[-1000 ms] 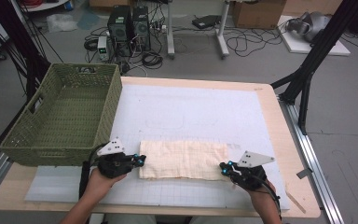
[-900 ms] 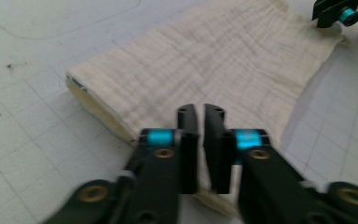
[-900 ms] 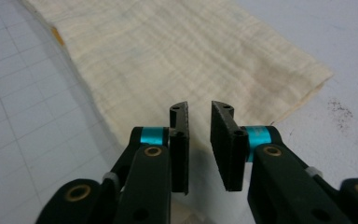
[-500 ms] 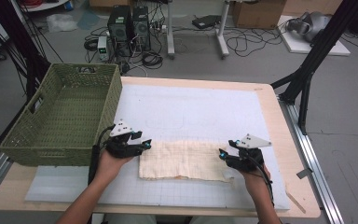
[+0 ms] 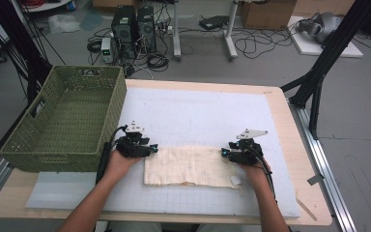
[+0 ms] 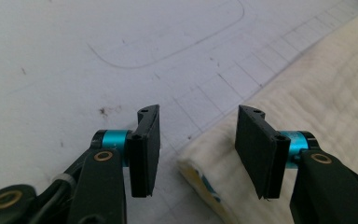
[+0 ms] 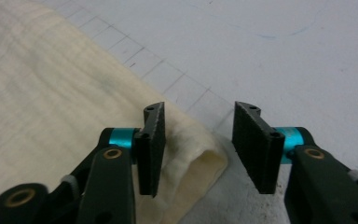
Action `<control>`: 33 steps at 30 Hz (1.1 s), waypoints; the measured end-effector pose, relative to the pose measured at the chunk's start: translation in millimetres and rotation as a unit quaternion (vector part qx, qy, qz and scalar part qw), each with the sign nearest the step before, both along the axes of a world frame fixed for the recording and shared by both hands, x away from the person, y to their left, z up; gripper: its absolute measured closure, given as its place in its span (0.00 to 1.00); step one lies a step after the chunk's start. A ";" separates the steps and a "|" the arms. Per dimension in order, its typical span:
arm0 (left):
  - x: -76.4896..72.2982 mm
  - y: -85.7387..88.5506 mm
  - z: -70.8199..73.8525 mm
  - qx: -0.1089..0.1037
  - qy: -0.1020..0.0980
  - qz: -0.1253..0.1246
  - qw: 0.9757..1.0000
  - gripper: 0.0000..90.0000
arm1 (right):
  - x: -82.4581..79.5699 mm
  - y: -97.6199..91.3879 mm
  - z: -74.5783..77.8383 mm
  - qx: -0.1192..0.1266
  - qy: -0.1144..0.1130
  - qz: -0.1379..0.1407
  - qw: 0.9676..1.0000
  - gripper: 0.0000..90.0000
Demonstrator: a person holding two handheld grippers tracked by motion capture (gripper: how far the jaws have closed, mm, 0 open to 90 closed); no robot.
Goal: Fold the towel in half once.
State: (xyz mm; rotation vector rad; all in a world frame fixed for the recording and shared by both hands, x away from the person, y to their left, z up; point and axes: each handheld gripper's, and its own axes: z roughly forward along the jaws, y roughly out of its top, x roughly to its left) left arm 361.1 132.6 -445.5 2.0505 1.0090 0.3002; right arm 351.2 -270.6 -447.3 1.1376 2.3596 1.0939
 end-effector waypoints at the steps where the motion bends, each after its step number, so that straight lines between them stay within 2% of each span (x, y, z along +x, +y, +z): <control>1: -2.1 0.3 -1.2 0.001 -0.011 0.002 1.000 0.59 | -1.2 -1.4 0.0 0.001 0.001 0.004 1.000 0.72; 2: -3.1 1.0 -1.2 0.006 -0.016 -0.003 1.000 0.66 | -3.0 -2.4 -0.1 0.005 0.001 0.014 1.000 0.80; 3: -3.6 2.8 -0.5 0.002 -0.011 -0.019 1.000 0.79 | -4.7 -2.9 -0.3 0.006 0.000 0.019 1.000 0.86; 4: -4.3 2.8 0.0 0.006 -0.014 -0.024 1.000 0.95 | -6.6 -2.8 0.3 0.004 0.001 0.027 1.000 0.93; 5: -4.8 2.9 1.1 0.012 -0.019 -0.026 0.999 0.96 | -8.6 -2.0 1.2 -0.005 -0.003 0.034 0.999 0.95; 6: -5.0 3.5 2.5 0.008 -0.026 -0.019 0.999 0.96 | -10.3 -0.8 2.3 -0.016 -0.010 0.036 0.999 0.95; 8: -5.1 5.3 5.9 -0.001 -0.046 -0.004 0.999 0.96 | -13.7 0.1 4.7 -0.031 -0.023 0.035 0.999 0.95; 11: -3.5 5.7 9.5 -0.011 -0.073 0.016 0.997 0.97 | -15.1 -0.7 6.8 -0.037 -0.040 0.018 0.998 0.95; 12: -2.5 4.6 10.9 -0.008 -0.083 0.024 0.996 0.97 | -15.2 -0.2 8.1 -0.040 -0.048 0.008 0.998 0.96; 14: 1.0 3.0 13.3 -0.014 -0.094 0.037 0.995 0.96 | -13.5 1.7 9.7 -0.041 -0.066 -0.007 0.997 0.96; 15: 2.7 2.0 13.5 -0.016 -0.094 0.041 0.995 0.96 | -12.1 2.5 9.7 -0.046 -0.067 -0.014 0.997 0.96; 18: 9.6 -3.1 9.8 -0.003 -0.092 0.049 0.995 0.96 | -6.3 6.5 6.9 -0.058 -0.072 -0.035 0.995 0.96; 22: 13.6 -6.9 2.6 0.008 -0.077 0.053 0.996 0.96 | 0.2 11.6 1.5 -0.073 -0.068 -0.051 0.994 0.95; 24: 13.9 -6.6 1.7 0.012 -0.072 0.054 0.996 0.92 | 0.7 13.1 0.4 -0.082 -0.072 -0.058 0.992 0.86; 25: 13.6 -5.7 2.6 0.012 -0.074 0.061 0.995 0.84 | 0.2 12.9 1.0 -0.080 -0.073 -0.064 0.992 0.81; 26: 13.2 -3.6 4.4 0.009 -0.076 0.065 0.995 0.76 | -0.6 11.5 2.1 -0.080 -0.077 -0.068 0.992 0.75; 29: 9.5 3.3 12.1 -0.015 -0.080 0.076 0.994 0.62 | -5.7 4.9 7.7 -0.065 -0.082 -0.081 0.991 0.66; 31: 3.6 5.3 15.6 -0.025 -0.084 0.058 0.994 0.62 | -11.0 1.1 12.6 -0.057 -0.093 -0.083 0.991 0.63; 33: -4.4 5.1 16.2 -0.034 -0.086 0.036 0.995 0.62 | -18.5 -0.9 16.8 -0.040 -0.098 -0.074 0.992 0.62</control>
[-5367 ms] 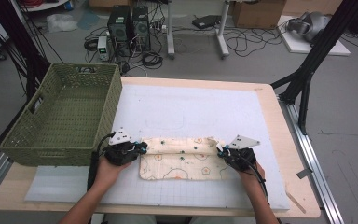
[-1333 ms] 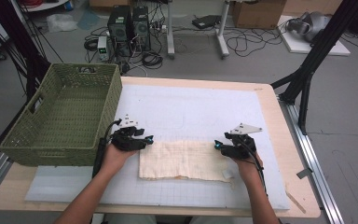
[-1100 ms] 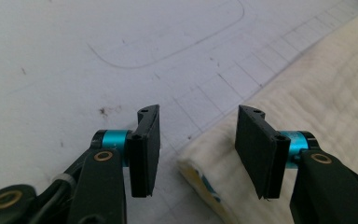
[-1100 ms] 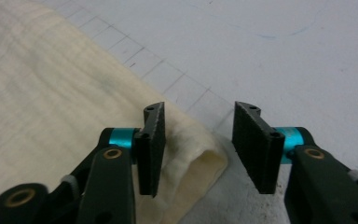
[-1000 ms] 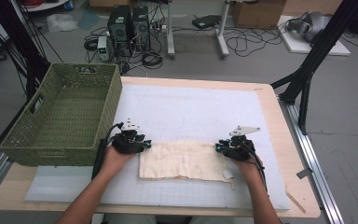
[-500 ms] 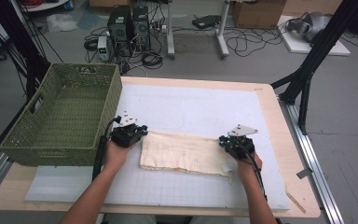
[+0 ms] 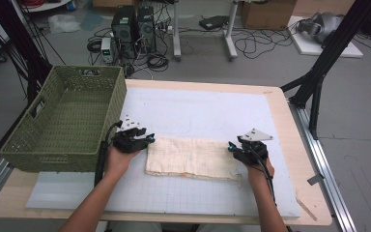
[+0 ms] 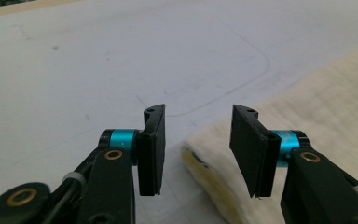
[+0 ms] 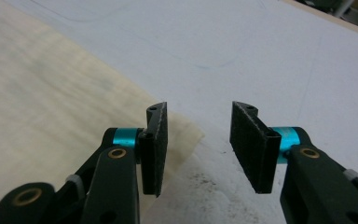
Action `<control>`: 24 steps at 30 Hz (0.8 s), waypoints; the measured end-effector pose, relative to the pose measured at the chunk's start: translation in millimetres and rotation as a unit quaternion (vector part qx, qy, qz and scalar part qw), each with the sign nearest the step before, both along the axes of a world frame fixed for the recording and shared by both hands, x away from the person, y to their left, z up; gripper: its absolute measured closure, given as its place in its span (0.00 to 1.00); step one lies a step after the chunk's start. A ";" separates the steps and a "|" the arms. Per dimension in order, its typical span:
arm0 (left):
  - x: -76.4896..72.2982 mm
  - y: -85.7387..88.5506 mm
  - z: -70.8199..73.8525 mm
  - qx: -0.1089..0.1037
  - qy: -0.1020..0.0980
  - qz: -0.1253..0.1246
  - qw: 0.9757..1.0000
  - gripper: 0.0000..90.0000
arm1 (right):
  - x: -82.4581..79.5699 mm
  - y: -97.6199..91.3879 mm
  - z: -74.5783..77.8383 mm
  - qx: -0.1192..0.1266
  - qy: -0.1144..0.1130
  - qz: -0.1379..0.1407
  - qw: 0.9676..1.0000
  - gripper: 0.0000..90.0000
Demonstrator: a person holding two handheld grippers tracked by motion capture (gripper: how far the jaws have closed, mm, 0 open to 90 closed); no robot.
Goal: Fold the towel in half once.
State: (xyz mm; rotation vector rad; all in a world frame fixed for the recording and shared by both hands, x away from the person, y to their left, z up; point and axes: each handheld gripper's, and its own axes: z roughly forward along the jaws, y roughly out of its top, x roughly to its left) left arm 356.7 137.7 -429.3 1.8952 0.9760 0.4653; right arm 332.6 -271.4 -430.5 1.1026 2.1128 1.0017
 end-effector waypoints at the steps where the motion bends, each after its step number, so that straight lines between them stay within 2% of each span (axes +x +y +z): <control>1: -4.4 -0.4 -0.6 -0.004 -0.001 -0.010 1.000 0.64 | -4.4 0.6 1.1 -0.001 -0.004 0.006 1.000 0.61; 4: -16.4 -3.3 -3.5 -0.006 0.002 -0.048 0.999 0.68 | -19.5 4.3 1.0 -0.005 -0.010 0.037 0.999 0.60; 7: -26.4 -6.9 -8.2 0.012 0.013 -0.076 0.997 0.72 | -33.7 8.2 -3.5 -0.005 -0.006 0.064 0.998 0.60; 9: -31.9 -8.0 -12.5 0.011 0.021 -0.083 0.996 0.74 | -41.2 10.7 -8.4 -0.008 0.001 0.081 0.997 0.60; 11: -36.2 -8.6 -16.7 0.017 0.028 -0.090 0.995 0.74 | -46.0 12.5 -12.6 -0.015 0.010 0.085 0.996 0.57; 15: -41.9 -8.4 -20.0 0.023 0.033 -0.091 0.995 0.73 | -49.9 11.4 -17.5 -0.004 0.028 0.092 0.995 0.59; 17: -44.5 -9.3 -20.5 0.036 0.038 -0.097 0.994 0.72 | -52.8 11.7 -19.5 -0.007 0.034 0.101 0.994 0.60; 21: -51.5 -9.9 -20.6 0.053 0.028 -0.104 0.993 0.70 | -57.7 6.5 -19.0 -0.007 0.042 0.108 0.993 0.61; 24: -56.2 -6.1 -20.5 0.049 0.028 -0.106 0.993 0.73 | -61.9 -1.1 -18.8 -0.005 0.045 0.101 0.994 0.60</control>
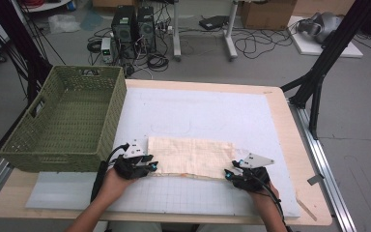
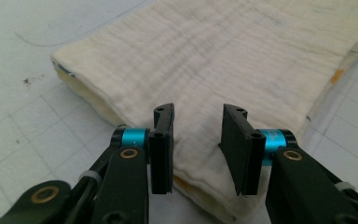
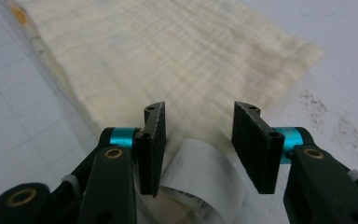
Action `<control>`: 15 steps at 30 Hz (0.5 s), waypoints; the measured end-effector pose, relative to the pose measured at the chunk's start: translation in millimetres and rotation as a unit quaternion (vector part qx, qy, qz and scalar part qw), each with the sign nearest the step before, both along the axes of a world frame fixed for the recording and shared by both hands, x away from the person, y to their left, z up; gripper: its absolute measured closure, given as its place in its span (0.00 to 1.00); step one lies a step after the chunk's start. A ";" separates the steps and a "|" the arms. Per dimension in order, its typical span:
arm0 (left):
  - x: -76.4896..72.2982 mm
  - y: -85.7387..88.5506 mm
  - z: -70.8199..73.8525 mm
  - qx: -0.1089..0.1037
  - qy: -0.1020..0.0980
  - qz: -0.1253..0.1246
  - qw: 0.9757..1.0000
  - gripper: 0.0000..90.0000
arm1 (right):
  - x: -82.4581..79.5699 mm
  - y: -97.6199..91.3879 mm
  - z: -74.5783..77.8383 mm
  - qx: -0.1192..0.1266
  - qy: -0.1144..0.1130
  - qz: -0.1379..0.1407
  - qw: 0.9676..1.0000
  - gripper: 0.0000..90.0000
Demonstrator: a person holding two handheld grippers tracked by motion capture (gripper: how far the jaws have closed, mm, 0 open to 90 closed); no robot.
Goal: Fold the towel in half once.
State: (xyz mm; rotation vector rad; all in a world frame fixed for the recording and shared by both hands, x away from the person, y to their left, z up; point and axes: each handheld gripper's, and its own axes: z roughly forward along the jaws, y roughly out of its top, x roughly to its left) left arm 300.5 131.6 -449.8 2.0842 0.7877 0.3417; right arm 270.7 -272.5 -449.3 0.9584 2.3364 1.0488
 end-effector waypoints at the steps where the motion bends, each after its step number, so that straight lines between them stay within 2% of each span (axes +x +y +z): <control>1: -1.1 1.3 0.3 -0.002 0.001 0.001 1.000 0.73 | -1.5 -1.9 0.5 -0.001 0.001 -0.003 1.000 0.59; 3: -1.6 4.1 1.6 -0.012 0.002 0.007 1.000 0.71 | -3.6 -4.3 2.4 0.001 0.000 -0.009 1.000 0.56; 5: -1.4 8.2 4.1 -0.035 -0.004 0.017 0.999 0.65 | -4.8 -7.7 7.1 0.019 -0.013 -0.016 1.000 0.52; 7: -0.6 13.1 7.0 -0.060 -0.013 0.031 0.998 0.58 | -6.1 -11.4 13.7 0.035 -0.029 -0.032 0.998 0.46; 9: 0.3 18.2 9.5 -0.070 -0.031 0.044 0.996 0.51 | -7.5 -15.7 18.9 0.036 -0.046 -0.051 0.997 0.38; 12: 2.1 26.5 12.4 -0.102 -0.040 0.071 0.991 0.43 | -8.5 -23.5 21.7 0.041 -0.057 -0.068 0.995 0.33; 15: 1.6 29.5 16.0 -0.122 -0.050 0.080 0.988 0.34 | -9.5 -30.5 24.0 0.044 -0.063 -0.086 0.993 0.26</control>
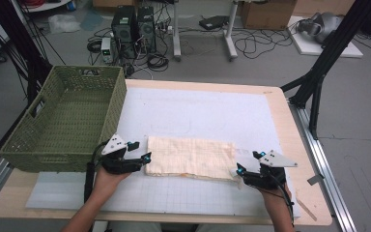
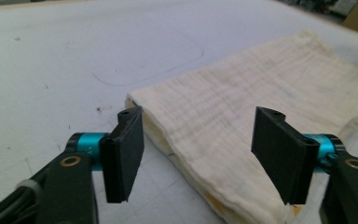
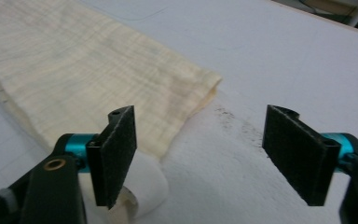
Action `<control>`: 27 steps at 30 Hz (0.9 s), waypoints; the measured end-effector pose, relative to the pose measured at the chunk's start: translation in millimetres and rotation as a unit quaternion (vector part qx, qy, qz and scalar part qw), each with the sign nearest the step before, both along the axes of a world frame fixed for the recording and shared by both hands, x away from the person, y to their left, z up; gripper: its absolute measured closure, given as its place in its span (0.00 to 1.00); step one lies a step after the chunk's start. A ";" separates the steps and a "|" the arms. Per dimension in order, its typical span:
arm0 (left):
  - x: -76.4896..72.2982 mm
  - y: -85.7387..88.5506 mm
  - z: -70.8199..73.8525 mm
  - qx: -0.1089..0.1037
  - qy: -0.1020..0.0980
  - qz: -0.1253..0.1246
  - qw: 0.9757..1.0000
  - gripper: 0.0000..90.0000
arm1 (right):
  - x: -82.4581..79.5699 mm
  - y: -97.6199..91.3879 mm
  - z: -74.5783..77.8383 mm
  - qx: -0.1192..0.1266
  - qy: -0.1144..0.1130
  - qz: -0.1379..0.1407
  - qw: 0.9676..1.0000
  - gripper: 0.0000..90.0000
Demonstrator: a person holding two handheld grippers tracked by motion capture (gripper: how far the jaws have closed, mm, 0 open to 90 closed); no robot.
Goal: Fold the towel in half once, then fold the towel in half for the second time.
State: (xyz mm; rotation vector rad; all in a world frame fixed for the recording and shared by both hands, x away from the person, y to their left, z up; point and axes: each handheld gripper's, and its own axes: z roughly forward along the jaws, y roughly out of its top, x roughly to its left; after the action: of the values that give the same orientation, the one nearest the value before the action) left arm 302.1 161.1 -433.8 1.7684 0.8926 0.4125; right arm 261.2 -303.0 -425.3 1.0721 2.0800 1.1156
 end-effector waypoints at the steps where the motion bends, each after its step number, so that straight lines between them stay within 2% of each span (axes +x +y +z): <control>1: -0.3 0.2 1.5 -0.007 -0.003 0.004 1.000 0.29 | 0.0 -1.7 0.8 -0.002 -0.003 -0.005 1.000 0.24; 2: -0.9 0.2 3.1 -0.016 -0.010 0.011 1.000 0.26 | 0.1 -3.3 1.7 -0.001 -0.004 -0.010 1.000 0.24; 4: -3.8 -0.4 5.9 -0.017 -0.030 0.015 0.999 0.19 | 0.3 -5.0 3.2 0.002 -0.004 -0.015 1.000 0.21; 8: -7.0 -1.1 6.9 -0.016 -0.042 0.001 0.999 0.19 | 2.9 -5.9 4.3 0.011 -0.007 -0.024 1.000 0.14; 16: -6.5 2.0 7.1 -0.019 -0.037 0.003 0.999 0.19 | 5.8 -4.0 3.9 0.015 -0.005 -0.022 1.000 0.13; 27: -3.4 -0.6 6.8 -0.020 -0.029 -0.009 0.999 0.19 | 4.8 -3.6 4.6 0.017 -0.007 -0.023 1.000 0.13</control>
State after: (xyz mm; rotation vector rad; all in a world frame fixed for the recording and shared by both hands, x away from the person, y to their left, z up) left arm 298.7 160.5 -427.0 1.7180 0.8386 0.4287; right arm 266.0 -306.6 -420.7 1.1198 2.0222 1.1355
